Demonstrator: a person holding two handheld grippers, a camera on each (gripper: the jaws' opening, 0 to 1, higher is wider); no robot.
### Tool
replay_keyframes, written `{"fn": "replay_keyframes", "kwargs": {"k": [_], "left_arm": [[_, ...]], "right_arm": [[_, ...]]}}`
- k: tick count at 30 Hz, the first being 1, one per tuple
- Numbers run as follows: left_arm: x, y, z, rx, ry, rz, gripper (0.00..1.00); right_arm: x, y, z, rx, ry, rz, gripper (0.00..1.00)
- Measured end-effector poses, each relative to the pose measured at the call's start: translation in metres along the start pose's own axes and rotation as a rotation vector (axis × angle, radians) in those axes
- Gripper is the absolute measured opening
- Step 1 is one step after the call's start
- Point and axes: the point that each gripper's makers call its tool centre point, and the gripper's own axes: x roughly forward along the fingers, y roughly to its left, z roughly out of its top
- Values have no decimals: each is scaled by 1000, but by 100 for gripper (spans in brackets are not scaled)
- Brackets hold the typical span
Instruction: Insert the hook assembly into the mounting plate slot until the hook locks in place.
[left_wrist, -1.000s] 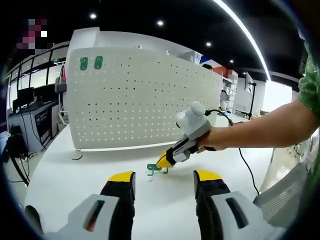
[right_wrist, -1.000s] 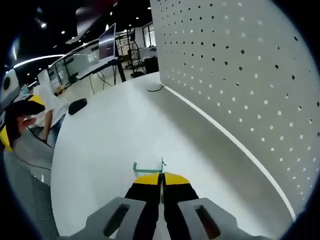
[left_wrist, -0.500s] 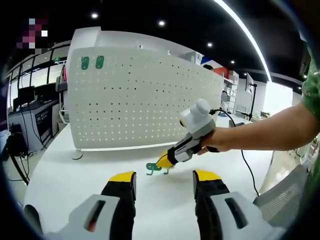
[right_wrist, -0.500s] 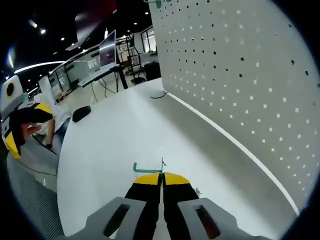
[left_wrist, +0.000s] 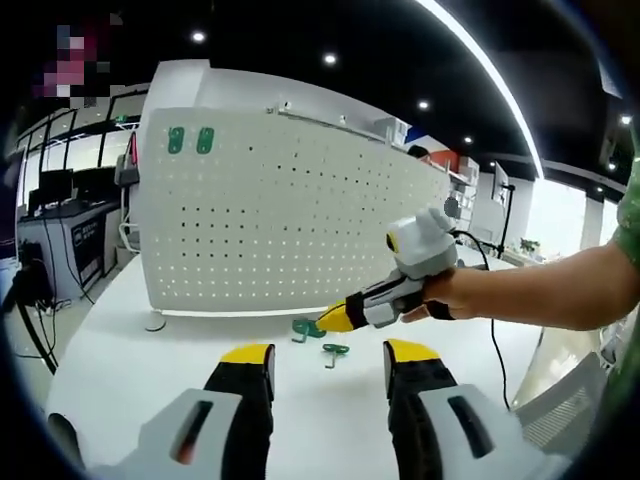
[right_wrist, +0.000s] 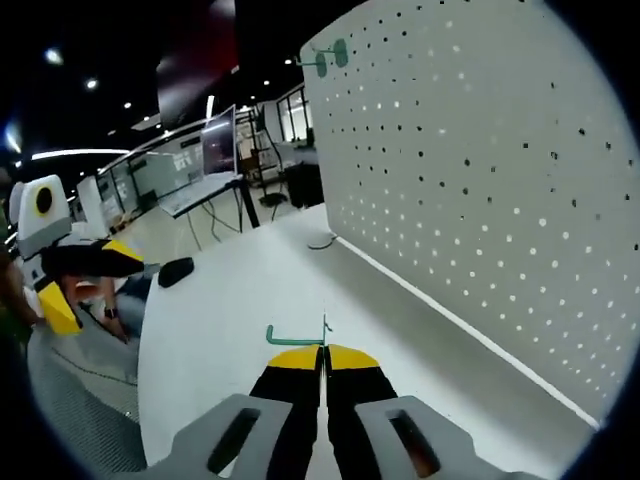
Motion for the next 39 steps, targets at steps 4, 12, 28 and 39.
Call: {"fn": "replay_keyframes", "kwargs": {"k": [4, 12, 28, 39], "left_arm": [[0, 0, 10, -11, -20, -6, 44], [-1, -2, 43, -3, -74, -19, 44], [1, -20, 104, -51, -191, -74, 41], [8, -22, 115, -206, -211, -94, 37]], "right_arm": [[-14, 7, 18, -5, -66, -11, 0], [-38, 19, 52, -11, -213, -12, 0], [-96, 41, 112, 27, -501, -16, 0], [-109, 62, 132, 17, -574, 14, 0]]}}
